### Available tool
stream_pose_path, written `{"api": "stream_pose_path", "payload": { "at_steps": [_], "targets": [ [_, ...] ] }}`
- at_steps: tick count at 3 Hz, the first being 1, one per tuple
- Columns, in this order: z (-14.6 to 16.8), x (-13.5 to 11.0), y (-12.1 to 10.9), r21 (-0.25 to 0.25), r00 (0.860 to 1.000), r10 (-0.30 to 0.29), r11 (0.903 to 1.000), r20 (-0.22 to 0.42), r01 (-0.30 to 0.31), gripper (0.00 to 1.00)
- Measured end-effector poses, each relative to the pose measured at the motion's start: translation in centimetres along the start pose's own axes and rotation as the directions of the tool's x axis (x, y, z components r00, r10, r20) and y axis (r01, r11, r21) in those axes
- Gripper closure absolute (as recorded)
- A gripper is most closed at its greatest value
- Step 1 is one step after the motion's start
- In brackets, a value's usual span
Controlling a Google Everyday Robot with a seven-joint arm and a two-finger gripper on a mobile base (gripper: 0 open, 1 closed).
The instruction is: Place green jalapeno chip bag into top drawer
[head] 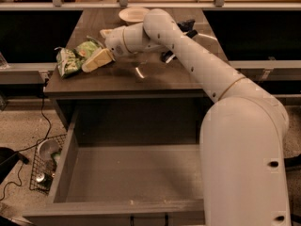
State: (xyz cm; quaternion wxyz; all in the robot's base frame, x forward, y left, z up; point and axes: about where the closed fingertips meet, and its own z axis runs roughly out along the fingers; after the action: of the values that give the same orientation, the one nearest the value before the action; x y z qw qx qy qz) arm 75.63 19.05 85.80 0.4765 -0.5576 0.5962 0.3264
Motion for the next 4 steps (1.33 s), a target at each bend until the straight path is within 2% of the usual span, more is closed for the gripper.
{"api": "stream_pose_path", "payload": {
  "at_steps": [1,2,3,4],
  "targets": [
    [1.1,0.3,1.0,-0.032,1.0,0.017,0.9993,0.007,-0.017,0.0],
    [2.1,0.5,2.0,-0.057,1.0,0.02,0.9982,0.014,-0.019,0.16],
    [2.7,0.6,2.5,-0.077,0.999,0.024,0.9968,0.021,-0.022,0.39],
    [3.1,0.6,2.8,-0.083,0.999,0.024,0.9963,0.021,-0.023,0.7]
  ]
}}
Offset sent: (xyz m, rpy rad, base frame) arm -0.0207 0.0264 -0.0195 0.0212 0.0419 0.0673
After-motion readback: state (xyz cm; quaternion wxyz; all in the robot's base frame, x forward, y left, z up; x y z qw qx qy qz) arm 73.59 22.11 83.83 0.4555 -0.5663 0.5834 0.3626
